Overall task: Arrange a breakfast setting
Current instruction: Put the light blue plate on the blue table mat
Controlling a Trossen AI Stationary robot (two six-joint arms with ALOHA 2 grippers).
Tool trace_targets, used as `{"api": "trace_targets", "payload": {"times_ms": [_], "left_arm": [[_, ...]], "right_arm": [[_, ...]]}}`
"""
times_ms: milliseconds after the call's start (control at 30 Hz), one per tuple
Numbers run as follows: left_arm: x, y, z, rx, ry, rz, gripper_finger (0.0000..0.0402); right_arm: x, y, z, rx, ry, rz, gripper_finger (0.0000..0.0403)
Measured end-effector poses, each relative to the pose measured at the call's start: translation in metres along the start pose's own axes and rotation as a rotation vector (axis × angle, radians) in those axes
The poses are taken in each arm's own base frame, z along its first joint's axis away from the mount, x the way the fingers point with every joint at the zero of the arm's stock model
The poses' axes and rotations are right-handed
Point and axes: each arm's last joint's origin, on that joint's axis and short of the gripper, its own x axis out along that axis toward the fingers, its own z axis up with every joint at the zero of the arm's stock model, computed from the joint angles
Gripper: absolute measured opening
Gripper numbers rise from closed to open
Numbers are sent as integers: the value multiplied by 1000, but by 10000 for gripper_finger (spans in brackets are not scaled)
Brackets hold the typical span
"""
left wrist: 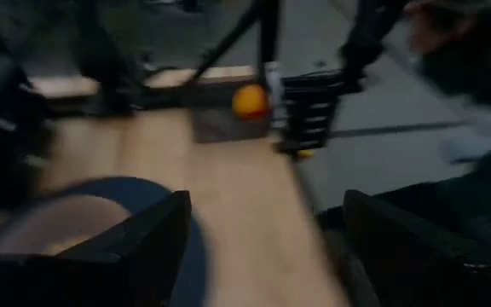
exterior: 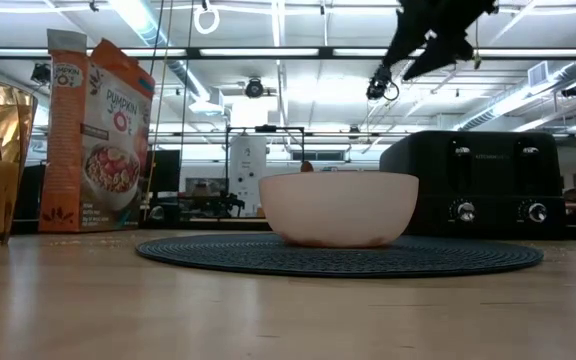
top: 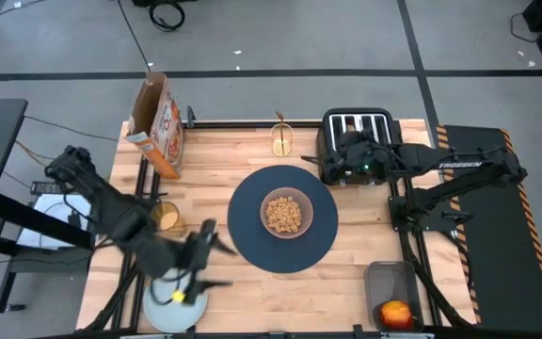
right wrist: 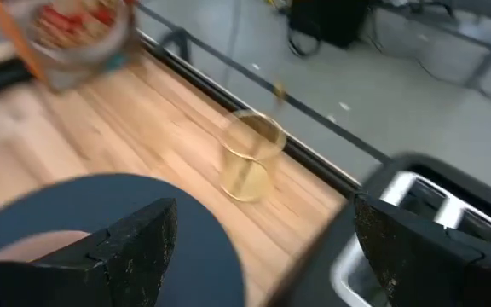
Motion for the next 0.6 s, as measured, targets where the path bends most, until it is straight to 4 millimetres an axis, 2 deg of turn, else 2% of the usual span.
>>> {"api": "trace_targets", "payload": {"times_ms": [167, 267, 367, 467, 600], "left_arm": [[-22, -42, 4, -156, 54, -100, 313], [-32, -66, -8, -292, 161, -125, 313], [-35, -88, -36, -445, 310, -83, 313], [-34, -103, -70, -570, 477, 37, 313], [-23, -121, -115, -622, 719, 207, 312]], "right_arm": [[-9, 10, 4, 29, -68, 66, 355], [-13, 17, 5, 22, -91, 103, 355], [-18, 22, 5, 32, -109, 141, 355], [-23, 27, 4, 28, -125, 164, 355], [-28, 31, 2, 15, -151, 132, 355]]}}
